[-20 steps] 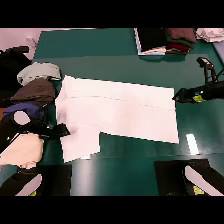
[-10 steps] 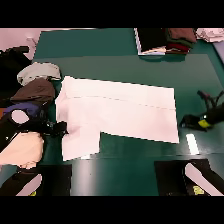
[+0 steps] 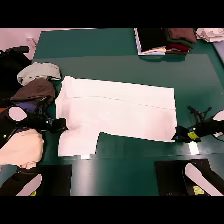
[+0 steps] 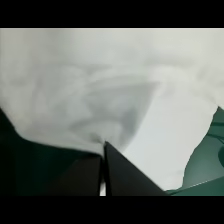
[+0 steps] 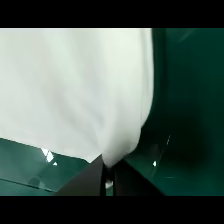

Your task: Fold the shirts.

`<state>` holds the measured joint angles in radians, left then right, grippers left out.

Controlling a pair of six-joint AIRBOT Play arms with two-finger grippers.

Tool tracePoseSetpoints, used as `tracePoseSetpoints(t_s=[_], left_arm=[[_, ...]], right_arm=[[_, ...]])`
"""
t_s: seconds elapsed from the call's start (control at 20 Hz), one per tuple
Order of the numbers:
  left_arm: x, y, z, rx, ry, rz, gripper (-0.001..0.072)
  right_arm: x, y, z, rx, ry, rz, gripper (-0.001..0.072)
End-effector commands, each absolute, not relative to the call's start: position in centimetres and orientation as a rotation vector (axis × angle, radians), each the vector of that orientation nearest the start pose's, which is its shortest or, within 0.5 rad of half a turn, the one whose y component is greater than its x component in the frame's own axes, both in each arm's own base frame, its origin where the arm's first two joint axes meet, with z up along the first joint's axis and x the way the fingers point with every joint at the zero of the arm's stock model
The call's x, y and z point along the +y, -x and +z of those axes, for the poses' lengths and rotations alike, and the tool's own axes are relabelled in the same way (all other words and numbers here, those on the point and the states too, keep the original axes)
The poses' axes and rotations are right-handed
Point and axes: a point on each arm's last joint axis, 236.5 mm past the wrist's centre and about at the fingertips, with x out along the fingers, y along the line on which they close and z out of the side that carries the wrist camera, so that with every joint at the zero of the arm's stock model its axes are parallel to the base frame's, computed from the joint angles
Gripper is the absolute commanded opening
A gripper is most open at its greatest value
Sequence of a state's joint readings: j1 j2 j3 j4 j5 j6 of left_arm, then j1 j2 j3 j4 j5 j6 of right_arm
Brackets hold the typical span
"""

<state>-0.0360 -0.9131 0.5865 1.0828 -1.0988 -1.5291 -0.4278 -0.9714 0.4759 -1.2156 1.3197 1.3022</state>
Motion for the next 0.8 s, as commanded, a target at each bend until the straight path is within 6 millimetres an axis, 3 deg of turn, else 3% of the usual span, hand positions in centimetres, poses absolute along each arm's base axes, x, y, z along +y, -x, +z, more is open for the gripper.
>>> tracePoseSetpoints(t_s=[0.0, 0.1, 0.2, 0.3, 0.45, 0.6, 0.75], left_arm=[[-10.0, -23.4, -3.3, 1.409, 0.355, -0.272, 0.0024], [-9.0, -22.3, -1.0, 1.35, 0.306, -0.257, 0.0023], [-8.4, -19.5, 0.8, 1.356, 0.273, -0.249, 0.0023], [-8.6, -16.5, 2.1, 1.382, 0.271, -0.273, 0.0023], [-8.9, -14.5, 3.3, 1.37, 0.274, -0.289, 0.0023], [-8.9, -16.4, 3.9, 1.31, 0.283, -0.281, 0.0023], [-8.6, -21.5, 4.9, 1.203, 0.262, -0.272, 0.0023]], right_arm=[[2.1, -18.0, -7.6, 1.639, -0.469, 0.156, 0.0013], [2.3, -18.7, -5.7, 1.631, -0.419, 0.193, 0.0013], [1.8, -19.3, -4.0, 1.589, -0.329, 0.195, 0.0013], [0.9, -18.8, -2.3, 1.568, -0.24, 0.178, 0.0012], [-0.5, -17.2, 0.1, 1.561, -0.152, 0.138, 0.0012], [-1.3, -18.8, 1.8, 1.49, -0.12, 0.112, 0.0011], [-1.6, -22.1, 2.4, 1.472, -0.096, 0.127, 0.0011]])
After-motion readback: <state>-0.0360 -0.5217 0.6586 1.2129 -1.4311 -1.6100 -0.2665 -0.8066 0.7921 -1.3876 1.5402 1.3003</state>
